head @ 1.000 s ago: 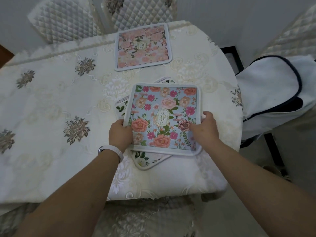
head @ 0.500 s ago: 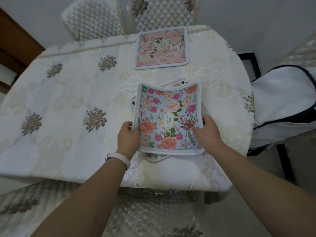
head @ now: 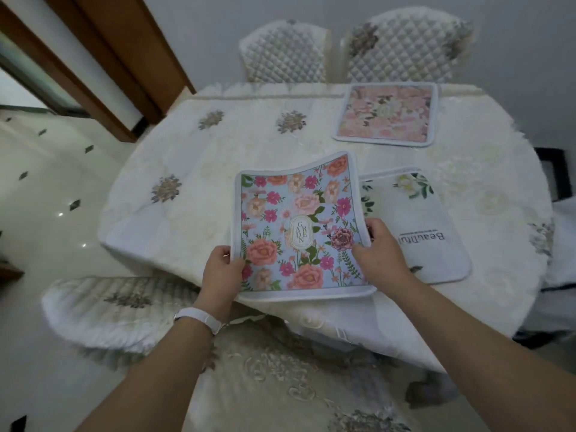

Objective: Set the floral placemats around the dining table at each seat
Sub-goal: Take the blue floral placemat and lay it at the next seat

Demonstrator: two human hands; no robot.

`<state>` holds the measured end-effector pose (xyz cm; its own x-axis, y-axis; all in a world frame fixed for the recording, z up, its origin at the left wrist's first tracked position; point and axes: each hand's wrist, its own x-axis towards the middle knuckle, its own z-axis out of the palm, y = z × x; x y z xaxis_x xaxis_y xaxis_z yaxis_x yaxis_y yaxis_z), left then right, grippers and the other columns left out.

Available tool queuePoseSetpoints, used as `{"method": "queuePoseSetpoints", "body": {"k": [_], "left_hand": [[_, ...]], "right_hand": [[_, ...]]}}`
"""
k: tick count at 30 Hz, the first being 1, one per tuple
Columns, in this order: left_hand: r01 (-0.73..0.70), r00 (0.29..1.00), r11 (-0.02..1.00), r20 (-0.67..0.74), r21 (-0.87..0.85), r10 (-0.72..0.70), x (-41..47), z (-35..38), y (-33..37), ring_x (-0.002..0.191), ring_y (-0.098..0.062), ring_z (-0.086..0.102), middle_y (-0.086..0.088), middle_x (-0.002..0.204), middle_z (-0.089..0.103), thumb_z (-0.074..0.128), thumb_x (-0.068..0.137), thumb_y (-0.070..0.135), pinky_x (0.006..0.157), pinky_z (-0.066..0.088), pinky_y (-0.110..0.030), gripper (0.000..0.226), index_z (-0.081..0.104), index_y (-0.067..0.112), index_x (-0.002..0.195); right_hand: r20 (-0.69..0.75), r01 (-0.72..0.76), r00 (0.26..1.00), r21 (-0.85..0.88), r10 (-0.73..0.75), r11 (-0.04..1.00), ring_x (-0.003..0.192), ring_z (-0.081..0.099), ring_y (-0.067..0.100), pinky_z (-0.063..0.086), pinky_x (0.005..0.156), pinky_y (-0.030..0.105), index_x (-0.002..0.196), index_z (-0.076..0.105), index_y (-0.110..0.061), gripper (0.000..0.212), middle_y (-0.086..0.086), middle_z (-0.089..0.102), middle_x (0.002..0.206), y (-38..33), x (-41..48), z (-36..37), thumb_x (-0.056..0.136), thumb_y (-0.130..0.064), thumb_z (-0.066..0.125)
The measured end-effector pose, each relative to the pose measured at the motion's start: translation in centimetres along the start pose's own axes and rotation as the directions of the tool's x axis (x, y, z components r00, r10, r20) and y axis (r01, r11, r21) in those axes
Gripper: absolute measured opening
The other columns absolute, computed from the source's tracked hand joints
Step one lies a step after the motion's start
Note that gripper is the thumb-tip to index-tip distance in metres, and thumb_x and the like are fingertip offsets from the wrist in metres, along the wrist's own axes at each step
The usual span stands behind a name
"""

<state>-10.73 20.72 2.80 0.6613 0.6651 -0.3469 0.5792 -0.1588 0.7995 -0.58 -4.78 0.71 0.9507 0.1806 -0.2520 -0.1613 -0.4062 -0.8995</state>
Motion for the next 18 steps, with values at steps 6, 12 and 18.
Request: {"method": "queuePoseSetpoints", "body": {"k": [6, 12, 18], "left_hand": [[0.003, 0.999, 0.994, -0.040, -0.111, -0.008, -0.9, -8.0, -3.0, 0.091, -0.022, 0.069, -0.004, 0.102, 0.069, 0.048, 0.091, 0.001, 0.072, 0.059, -0.039, 0.026, 0.053, 0.017, 0.111], [0.008, 0.990, 0.985, -0.140, -0.175, -0.033, -1.2, -17.4, -8.2, 0.092, -0.024, 0.069, -0.004, 0.105, 0.069, 0.056, 0.089, 0.009, 0.078, 0.059, -0.048, 0.023, 0.055, 0.021, 0.109], [-0.021, 0.984, 0.964, -0.175, -0.265, -0.026, -0.9, -27.8, -13.9, 0.090, -0.022, 0.070, -0.002, 0.102, 0.069, 0.058, 0.091, 0.008, 0.070, 0.059, -0.038, 0.023, 0.054, 0.020, 0.111]], "right_hand": [[0.135, 0.133, 0.983, -0.042, -0.127, 0.990, 0.078, 0.064, 0.016, 0.058, 0.063, 0.041, 0.108, 0.050, -0.032, 0.030, -0.010, 0.061, 0.092, -4.7, -1.8, 6.4, 0.090, -0.009, 0.057], [0.232, 0.235, 0.950, -0.097, -0.208, 0.967, 0.074, 0.062, 0.010, 0.056, 0.060, 0.037, 0.114, 0.049, -0.027, 0.028, -0.016, 0.057, 0.090, -10.1, -5.5, 14.8, 0.091, -0.012, 0.054], [0.242, 0.241, 0.948, -0.114, -0.208, 0.964, 0.078, 0.063, 0.006, 0.056, 0.062, 0.032, 0.111, 0.047, -0.029, 0.024, -0.015, 0.059, 0.091, -14.2, -11.4, 24.4, 0.092, -0.016, 0.055]]}}
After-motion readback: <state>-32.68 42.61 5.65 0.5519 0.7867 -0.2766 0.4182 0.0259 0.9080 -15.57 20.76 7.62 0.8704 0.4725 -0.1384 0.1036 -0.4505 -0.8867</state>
